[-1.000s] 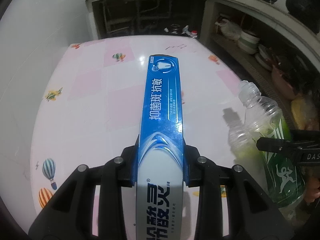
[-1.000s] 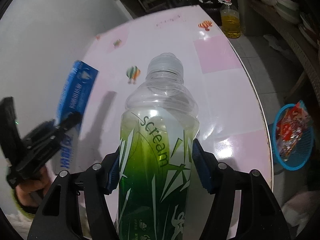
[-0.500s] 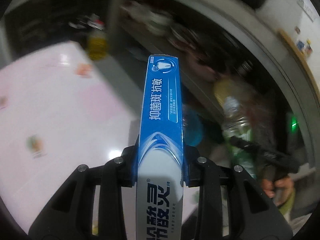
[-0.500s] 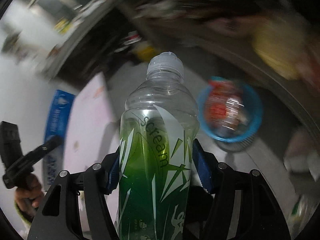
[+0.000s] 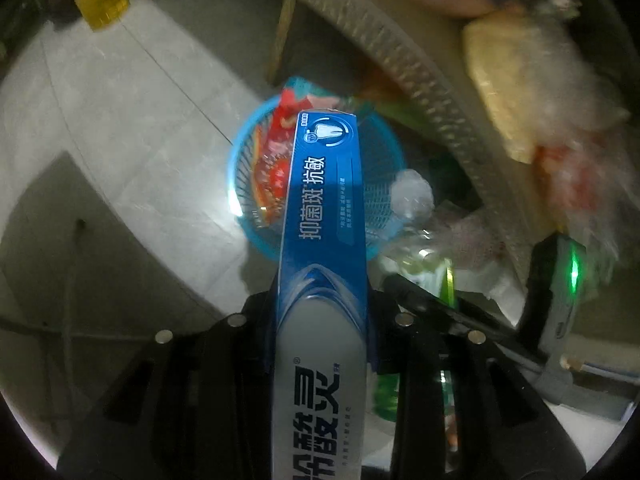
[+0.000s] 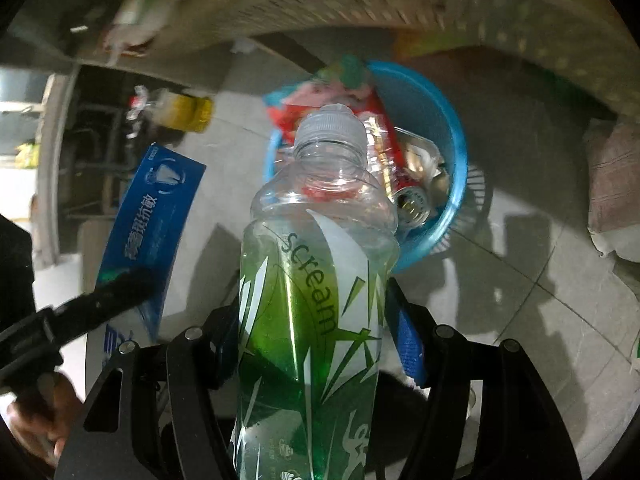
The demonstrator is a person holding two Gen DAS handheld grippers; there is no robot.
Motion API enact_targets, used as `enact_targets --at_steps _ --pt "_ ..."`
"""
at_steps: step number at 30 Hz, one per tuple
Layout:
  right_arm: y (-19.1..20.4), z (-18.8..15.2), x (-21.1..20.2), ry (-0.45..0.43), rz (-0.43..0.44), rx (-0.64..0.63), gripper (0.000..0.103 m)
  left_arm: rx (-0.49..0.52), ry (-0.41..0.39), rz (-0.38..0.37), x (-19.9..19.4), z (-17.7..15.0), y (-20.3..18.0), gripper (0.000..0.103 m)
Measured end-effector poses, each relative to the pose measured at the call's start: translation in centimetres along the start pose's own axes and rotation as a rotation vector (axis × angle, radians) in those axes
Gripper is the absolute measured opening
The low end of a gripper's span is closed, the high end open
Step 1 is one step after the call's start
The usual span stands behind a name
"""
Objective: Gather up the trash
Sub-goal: 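Carry the toothpaste box and green bottle over the blue wastebasket with both tools, then open both tools to drop the box and bottle into the wastebasket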
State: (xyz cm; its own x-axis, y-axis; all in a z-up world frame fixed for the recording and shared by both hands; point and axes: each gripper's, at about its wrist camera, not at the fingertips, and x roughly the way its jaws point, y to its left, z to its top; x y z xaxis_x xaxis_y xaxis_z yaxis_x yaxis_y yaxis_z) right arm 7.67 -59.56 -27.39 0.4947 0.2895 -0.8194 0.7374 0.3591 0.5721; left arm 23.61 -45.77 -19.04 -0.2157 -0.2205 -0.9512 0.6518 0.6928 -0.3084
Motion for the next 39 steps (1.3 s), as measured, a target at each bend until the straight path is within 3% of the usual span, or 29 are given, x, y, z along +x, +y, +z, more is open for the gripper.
enact_targets --at_steps 7,9,10,16,24,30,34,39 --pt "-0.6 4.6 5.0 -0.075 -0.127 0.019 0.064 -0.024 0.019 0.036 5.6 4.6 -0.4 0.034" --pt "-1.0 4.9 6.0 -0.091 -0.172 0.028 0.064 -0.042 0.004 0.034 6.3 5.3 -0.7 0.045" --pt "-1.2 4.9 6.3 -0.107 -0.189 0.028 0.064 -0.05 -0.008 0.027 6.4 5.4 -0.7 0.046" --pt "-1.3 3.8 4.8 -0.253 -0.234 -0.034 0.07 -0.053 -0.074 -0.044 5.1 5.3 -1.2 0.051" --pt "0.6 1.8 1.9 -0.403 -0.322 -0.121 0.07 0.012 -0.149 -0.065 1.1 3.9 -2.4 0.051" --pt "2.5 -3.1 -2.6 -0.498 -0.33 -0.202 0.07 0.105 -0.258 -0.048 -5.2 -0.2 -2.9 0.055" --pt "4.1 -7.4 -7.4 -0.558 -0.29 -0.289 0.07 0.171 -0.391 -0.034 -11.1 -5.9 -3.2 0.067" --pt "6.6 -13.0 -13.2 -0.616 -0.243 -0.431 0.08 0.19 -0.553 -0.034 -16.9 -14.4 -3.2 0.084"
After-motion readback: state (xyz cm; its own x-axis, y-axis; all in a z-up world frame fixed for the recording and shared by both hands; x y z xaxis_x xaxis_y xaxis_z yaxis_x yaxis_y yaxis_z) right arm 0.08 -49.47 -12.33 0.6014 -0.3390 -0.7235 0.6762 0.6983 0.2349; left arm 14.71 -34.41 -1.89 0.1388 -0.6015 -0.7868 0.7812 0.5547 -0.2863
